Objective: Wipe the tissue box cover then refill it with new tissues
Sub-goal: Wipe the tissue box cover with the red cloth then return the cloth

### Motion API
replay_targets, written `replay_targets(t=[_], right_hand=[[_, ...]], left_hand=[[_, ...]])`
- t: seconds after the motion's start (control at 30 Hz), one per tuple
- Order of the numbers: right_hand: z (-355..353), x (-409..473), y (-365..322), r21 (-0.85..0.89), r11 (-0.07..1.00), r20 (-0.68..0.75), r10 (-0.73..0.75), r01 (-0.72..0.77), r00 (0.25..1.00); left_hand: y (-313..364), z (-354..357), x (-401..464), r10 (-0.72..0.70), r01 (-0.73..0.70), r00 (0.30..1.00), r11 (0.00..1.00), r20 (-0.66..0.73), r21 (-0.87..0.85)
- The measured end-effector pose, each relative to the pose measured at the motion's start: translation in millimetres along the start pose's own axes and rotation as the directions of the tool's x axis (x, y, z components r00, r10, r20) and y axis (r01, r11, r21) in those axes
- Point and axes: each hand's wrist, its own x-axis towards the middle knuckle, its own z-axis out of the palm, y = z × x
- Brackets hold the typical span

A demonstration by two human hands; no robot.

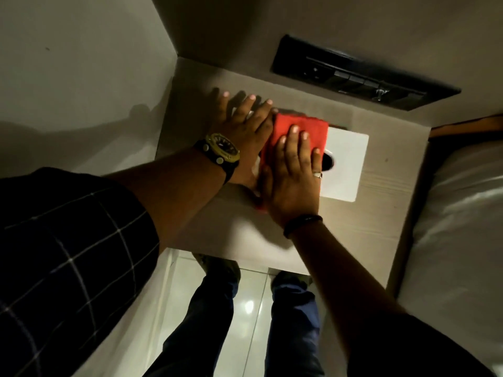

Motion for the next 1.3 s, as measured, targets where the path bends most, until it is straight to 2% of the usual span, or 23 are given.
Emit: replay_targets(t=[0.07, 0.2, 0.37, 0.5, 0.57, 0.67, 0.77, 0.8, 0.93, 1.13, 1.3], right_hand=[[-4.5, -5.2, 23.5, -0.008, 0.999, 0.014, -0.050, 0.050, 0.999], [-5.2, -20.4, 63.2, -0.082, 0.992, -0.022, 0.097, -0.098, 0.995], [-0.8, -21.7, 42.2, -0.006, 0.936, -0.105, 0.349, -0.351, 0.931], [3.2, -20.8, 9.2, 0.064, 0.865, -0.070, 0.502, -0.498, 0.862], [6.2, -19.7, -11.4, 0.111, 0.895, -0.067, 0.440, -0.432, 0.895], [9.8, -21.3, -29.8, 0.157, 0.957, -0.058, 0.257, -0.245, 0.965], [11.4, -29.1, -2.9, 0.089, 0.995, -0.039, 0.041, -0.037, 0.998], [12.0, -32.6, 14.4, 0.062, 0.998, -0.042, 0.020, -0.017, 0.999], [5.3, -41.3, 68.0, -0.019, 0.987, -0.089, 0.159, -0.161, 0.983], [-4.8, -0.5, 54.6, -0.045, 0.954, -0.090, 0.293, -0.298, 0.952], [-8.9, 28.7, 36.4, -0.056, 0.946, -0.038, 0.316, -0.318, 0.948]], left_hand=[[-3.3, 0.4, -2.7, -0.009, 0.009, 1.000, 0.999, 0.002, 0.034], [-0.5, 1.5, -2.3, -0.021, 0.021, 1.000, 0.999, -0.004, 0.033], [-1.2, 0.1, -2.0, -0.033, 0.033, 0.999, 0.999, 0.001, 0.016], [-3.6, -0.5, -3.0, -0.024, 0.024, 1.000, 0.999, -0.012, 0.031], [-5.6, 0.0, -1.9, -0.018, 0.019, 1.000, 1.000, -0.014, 0.018], [-8.3, 0.7, -0.5, -0.018, 0.018, 1.000, 1.000, -0.019, 0.001], [-9.0, 0.0, -2.2, -0.010, 0.010, 1.000, 1.000, -0.022, 0.013], [-8.9, -0.6, -2.9, -0.009, 0.009, 1.000, 1.000, -0.018, 0.024], [-8.2, 2.0, -2.2, -0.013, 0.014, 0.999, 1.000, -0.030, 0.022], [-8.9, 6.4, -1.4, -0.014, 0.015, 0.999, 1.000, -0.051, 0.020], [-12.3, 3.9, -2.4, 0.011, -0.011, 0.998, 1.000, -0.055, 0.006]])
